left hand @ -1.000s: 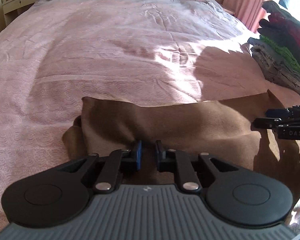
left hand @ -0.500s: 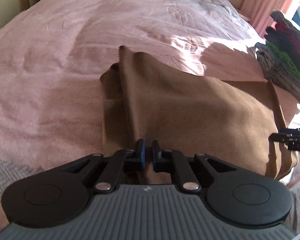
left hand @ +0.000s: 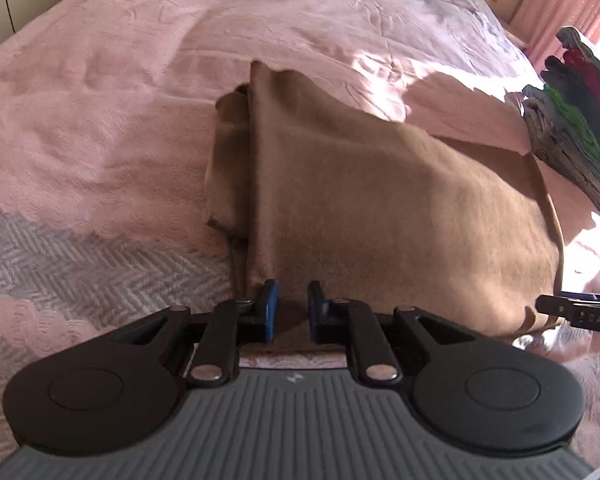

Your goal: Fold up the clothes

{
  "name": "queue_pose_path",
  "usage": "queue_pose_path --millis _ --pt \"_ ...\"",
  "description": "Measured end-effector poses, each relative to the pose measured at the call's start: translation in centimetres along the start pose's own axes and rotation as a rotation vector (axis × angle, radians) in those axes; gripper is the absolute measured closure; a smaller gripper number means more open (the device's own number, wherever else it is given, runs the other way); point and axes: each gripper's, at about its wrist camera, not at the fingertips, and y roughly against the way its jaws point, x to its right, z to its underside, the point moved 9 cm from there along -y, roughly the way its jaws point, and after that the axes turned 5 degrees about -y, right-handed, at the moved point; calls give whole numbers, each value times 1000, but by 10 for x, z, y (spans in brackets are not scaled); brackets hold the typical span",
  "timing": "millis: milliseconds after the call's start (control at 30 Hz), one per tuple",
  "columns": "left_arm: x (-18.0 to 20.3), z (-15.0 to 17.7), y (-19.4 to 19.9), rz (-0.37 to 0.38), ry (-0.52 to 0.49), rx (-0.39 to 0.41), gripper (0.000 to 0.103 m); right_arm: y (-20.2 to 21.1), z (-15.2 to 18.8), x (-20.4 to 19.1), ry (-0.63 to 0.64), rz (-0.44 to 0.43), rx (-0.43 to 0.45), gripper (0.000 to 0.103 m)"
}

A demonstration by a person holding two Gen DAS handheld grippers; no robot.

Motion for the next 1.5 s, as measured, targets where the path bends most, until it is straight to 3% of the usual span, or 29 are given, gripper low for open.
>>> queue_pose_path --millis 100,200,267,400,667,767,967,1500 --pt "1 -5 27 -62 1 -42 76 27 1 -1 -62 -50 -47 45" --pt "8 1 59 -103 24 -88 71 53 10 -4 -122 -98 -114 31" --pt "17 8 83 -114 42 -102 62 72 17 -8 -130 -110 -138 31" --pt "40 24 120 -127 32 -126 58 104 29 -18 -106 -81 -161 30" --pt "70 13 184 -133 -22 -48 54 164 34 -47 5 -66 -105 27" --pt "79 6 209 -136 -37 -10 48 187 25 -57 20 -68 -55 10" --pt "83 -11 240 -147 -83 46 45 218 15 -72 -5 -66 18 9" --pt "55 -3 274 -123 -203 64 40 242 48 -120 -118 -11 19 9"
